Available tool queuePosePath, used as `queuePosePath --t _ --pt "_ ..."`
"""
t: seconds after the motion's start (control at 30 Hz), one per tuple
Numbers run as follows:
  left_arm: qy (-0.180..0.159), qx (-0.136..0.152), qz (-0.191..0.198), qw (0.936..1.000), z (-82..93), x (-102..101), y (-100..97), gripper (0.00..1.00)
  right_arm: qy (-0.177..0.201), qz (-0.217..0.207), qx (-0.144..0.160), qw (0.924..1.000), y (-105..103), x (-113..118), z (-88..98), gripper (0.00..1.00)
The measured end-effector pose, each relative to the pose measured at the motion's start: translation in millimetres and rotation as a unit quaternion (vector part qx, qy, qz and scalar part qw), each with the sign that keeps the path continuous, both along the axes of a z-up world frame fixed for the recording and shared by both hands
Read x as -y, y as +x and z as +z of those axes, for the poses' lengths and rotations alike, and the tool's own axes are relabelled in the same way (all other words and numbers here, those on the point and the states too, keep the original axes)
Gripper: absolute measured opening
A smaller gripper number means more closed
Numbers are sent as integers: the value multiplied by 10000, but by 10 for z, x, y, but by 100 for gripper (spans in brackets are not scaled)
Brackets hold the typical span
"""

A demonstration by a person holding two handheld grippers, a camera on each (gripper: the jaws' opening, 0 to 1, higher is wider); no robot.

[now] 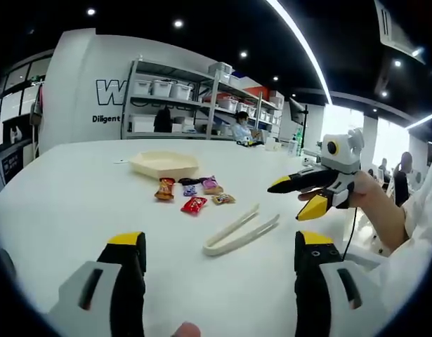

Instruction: Place the target food into the container with the food tongs after gripping and lifting it, then release it inside without dropping or visibly crushing the food.

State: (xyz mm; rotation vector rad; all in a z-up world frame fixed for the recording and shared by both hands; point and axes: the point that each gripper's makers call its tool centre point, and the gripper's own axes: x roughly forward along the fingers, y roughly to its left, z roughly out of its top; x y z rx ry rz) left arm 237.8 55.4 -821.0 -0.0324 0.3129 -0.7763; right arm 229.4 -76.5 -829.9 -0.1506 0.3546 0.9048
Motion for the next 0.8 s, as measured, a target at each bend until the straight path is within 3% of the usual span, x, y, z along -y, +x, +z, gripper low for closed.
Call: queuePosePath --t 0.37,0.8 --pt "14 -32 5 10000 -31 -9 -1 86 -15 286 -28 9996 43 2 -114 31" --pt "34 -61 -7 10000 -64 11 1 86 -137 646 -106 9978 36 -21 -274 20"
